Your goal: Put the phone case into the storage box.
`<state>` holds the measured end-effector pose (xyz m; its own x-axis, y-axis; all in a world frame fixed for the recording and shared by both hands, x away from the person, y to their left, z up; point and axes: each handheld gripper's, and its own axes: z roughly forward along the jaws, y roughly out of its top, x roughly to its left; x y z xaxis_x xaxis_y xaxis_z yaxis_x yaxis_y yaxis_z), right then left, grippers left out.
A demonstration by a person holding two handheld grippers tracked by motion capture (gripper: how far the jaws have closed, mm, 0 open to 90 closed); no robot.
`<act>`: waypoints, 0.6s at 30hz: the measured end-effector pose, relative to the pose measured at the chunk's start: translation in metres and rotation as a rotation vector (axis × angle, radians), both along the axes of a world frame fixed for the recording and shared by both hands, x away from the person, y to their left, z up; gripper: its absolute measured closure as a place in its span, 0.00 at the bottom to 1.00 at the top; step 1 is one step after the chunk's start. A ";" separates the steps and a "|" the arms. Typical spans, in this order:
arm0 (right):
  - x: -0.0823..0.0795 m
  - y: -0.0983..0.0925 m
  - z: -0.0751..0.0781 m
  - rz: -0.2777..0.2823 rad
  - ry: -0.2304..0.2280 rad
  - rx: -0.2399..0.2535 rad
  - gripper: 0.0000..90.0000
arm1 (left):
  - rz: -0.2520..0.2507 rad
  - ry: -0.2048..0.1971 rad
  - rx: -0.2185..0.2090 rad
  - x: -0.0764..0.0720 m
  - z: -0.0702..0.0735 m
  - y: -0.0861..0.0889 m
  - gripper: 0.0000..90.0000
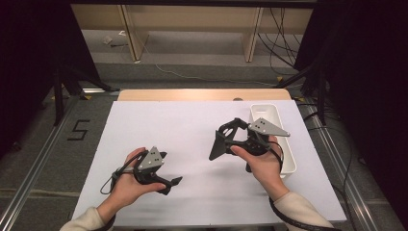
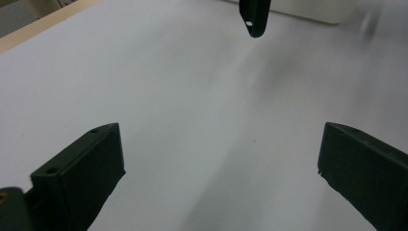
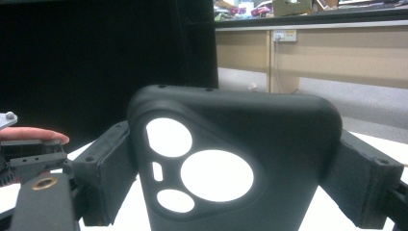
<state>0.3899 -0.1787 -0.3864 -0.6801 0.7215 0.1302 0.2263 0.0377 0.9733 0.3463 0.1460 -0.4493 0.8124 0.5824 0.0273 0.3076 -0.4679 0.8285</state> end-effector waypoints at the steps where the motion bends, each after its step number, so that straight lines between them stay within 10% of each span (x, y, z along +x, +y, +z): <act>1: 0.000 0.000 0.000 -0.001 0.001 0.000 0.17 | 0.002 -0.001 -0.002 0.000 -0.001 0.001 0.02; 18: 0.001 -0.008 0.007 -0.019 -0.006 0.003 0.17 | 0.005 0.002 0.012 0.000 -0.003 0.001 0.02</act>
